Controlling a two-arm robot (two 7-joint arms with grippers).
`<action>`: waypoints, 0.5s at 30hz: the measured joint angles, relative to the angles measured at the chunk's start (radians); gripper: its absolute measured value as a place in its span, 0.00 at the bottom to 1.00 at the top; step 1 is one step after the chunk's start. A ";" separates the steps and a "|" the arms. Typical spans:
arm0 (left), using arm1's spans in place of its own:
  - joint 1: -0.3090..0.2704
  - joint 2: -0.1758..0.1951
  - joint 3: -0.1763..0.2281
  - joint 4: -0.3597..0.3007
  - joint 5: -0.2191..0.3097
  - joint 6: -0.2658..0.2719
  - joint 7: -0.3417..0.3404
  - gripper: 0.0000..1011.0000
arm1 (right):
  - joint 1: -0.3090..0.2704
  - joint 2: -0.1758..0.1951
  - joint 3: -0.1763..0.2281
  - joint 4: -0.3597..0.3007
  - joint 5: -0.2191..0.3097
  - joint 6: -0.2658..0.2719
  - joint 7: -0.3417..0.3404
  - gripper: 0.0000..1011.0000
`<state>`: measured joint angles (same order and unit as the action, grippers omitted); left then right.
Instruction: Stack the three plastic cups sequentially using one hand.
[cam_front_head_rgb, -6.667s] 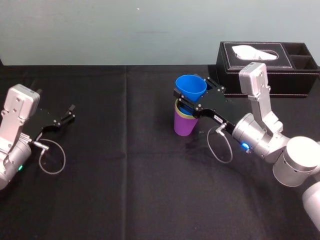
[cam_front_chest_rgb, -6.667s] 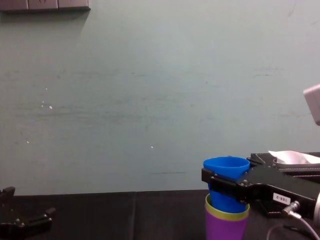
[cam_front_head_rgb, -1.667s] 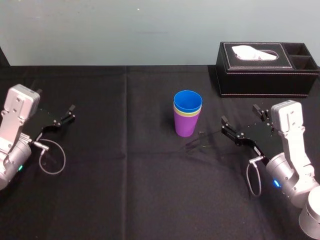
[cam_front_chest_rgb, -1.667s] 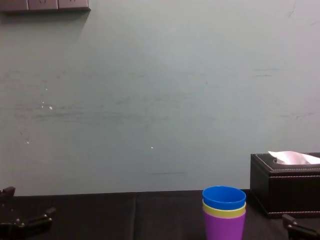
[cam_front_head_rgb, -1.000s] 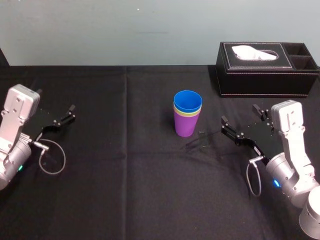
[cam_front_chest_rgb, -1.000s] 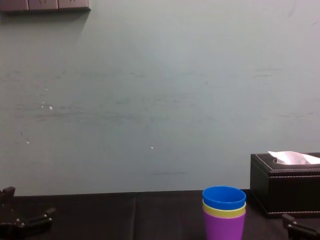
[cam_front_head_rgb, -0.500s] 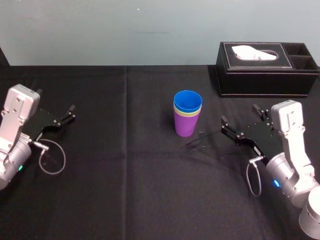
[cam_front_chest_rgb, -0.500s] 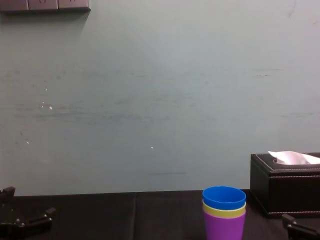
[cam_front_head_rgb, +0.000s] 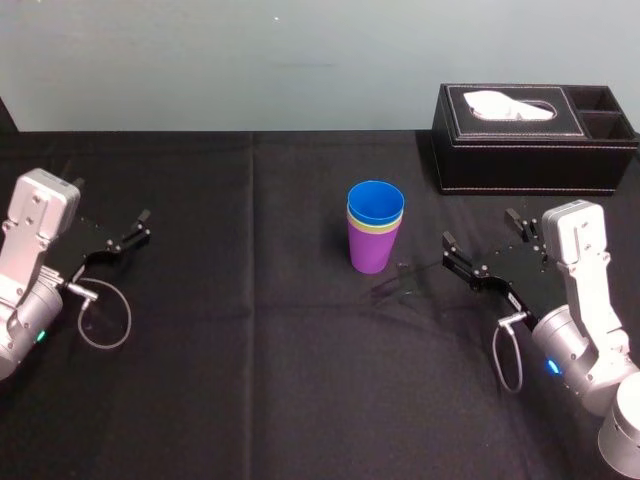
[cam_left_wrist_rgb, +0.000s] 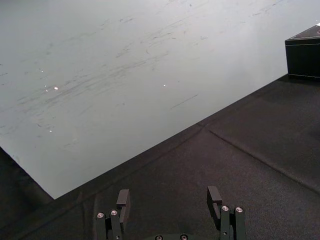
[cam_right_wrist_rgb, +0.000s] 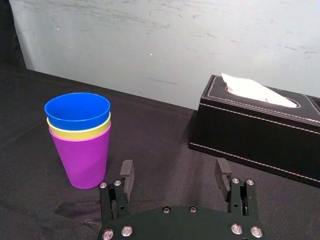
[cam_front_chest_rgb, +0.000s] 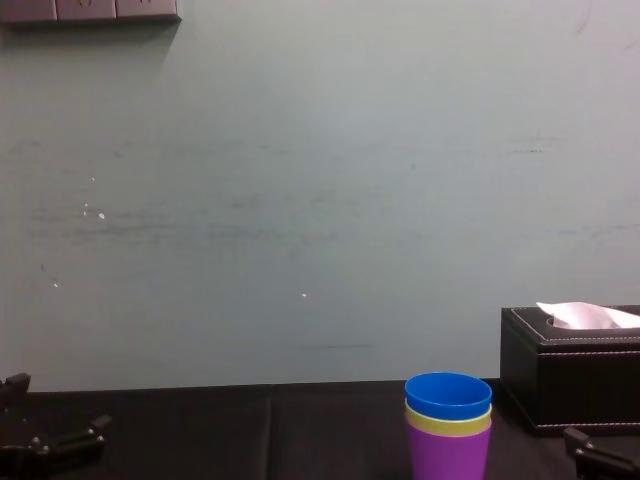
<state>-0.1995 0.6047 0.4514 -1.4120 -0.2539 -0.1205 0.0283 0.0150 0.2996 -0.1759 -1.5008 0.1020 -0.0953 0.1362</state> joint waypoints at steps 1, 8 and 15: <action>0.000 0.000 0.000 0.000 0.000 0.000 0.000 1.00 | 0.000 0.000 0.000 0.000 0.000 0.000 0.000 0.99; 0.000 0.000 0.000 0.000 0.000 0.000 0.000 1.00 | 0.000 0.000 0.000 0.000 0.000 0.000 0.000 0.99; 0.000 0.000 0.000 0.000 0.000 0.000 0.000 1.00 | 0.000 0.000 0.000 0.000 0.000 0.000 0.000 0.99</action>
<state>-0.1995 0.6047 0.4514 -1.4120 -0.2539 -0.1205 0.0283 0.0151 0.2996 -0.1759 -1.5008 0.1020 -0.0953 0.1362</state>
